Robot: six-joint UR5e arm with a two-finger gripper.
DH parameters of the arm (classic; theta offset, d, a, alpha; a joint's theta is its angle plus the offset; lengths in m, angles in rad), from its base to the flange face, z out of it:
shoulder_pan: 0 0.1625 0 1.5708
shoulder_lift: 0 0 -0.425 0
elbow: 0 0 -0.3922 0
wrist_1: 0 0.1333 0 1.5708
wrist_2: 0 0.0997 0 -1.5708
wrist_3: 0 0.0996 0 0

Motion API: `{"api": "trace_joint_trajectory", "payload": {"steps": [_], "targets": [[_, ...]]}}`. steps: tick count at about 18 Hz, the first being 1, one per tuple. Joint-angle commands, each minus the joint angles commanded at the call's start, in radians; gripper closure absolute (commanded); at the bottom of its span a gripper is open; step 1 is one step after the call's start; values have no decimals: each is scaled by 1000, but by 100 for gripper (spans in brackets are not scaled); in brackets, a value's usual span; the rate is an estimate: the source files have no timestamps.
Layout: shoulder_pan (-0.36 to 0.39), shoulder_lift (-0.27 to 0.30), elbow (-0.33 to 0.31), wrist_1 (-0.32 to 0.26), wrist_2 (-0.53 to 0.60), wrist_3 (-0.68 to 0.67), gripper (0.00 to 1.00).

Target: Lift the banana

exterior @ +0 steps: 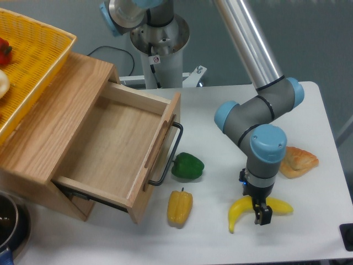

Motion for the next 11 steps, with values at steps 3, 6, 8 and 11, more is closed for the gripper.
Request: {"api": "trace_joint_trajectory", "payload": {"steps": [3,6,8,11], "targets": [[0,8,-24,-5,-46,-100,0],[0,11,-40,-3,-75,-180,0],[0,11,-44,-5,-98,-232,0],[-2,8,-51,-3,-123,-295,0]]}}
